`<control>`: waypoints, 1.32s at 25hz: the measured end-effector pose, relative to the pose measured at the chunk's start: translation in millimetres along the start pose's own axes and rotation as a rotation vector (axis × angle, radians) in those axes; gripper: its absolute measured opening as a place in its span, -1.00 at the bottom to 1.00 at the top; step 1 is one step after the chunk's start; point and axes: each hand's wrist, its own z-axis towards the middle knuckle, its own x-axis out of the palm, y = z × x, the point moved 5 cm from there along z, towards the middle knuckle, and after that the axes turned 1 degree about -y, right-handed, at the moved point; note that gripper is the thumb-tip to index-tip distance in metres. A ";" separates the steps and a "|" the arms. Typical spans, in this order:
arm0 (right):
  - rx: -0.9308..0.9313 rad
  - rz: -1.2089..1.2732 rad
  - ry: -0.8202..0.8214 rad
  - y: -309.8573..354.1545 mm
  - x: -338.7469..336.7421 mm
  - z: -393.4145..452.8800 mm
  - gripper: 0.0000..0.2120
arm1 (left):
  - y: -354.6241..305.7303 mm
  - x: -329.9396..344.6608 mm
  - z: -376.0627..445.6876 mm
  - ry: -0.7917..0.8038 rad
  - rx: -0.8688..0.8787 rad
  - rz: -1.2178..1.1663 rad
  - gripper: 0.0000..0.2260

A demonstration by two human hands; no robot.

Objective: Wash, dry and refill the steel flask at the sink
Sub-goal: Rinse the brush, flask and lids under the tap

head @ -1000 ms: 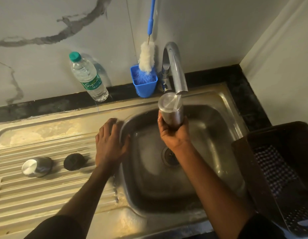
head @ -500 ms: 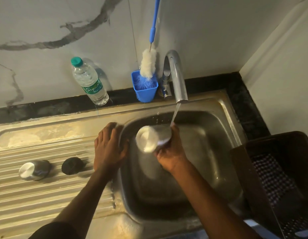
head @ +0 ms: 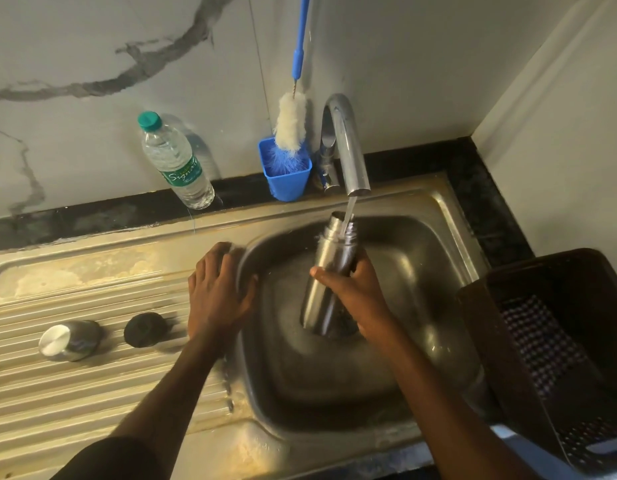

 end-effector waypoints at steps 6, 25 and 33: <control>-0.007 -0.140 -0.071 -6.4 -17.8 6.2 -0.38 | -1.8 -1.6 0.2 -0.007 -0.004 0.002 -0.47; -0.051 -0.291 0.053 13.8 -6.1 23.8 -0.31 | -1.2 -3.0 -0.4 0.000 -0.011 0.016 -0.46; 0.138 -0.099 0.143 4.7 -10.1 24.0 -0.37 | -3.3 -2.7 -0.7 -0.002 -0.006 0.020 -0.46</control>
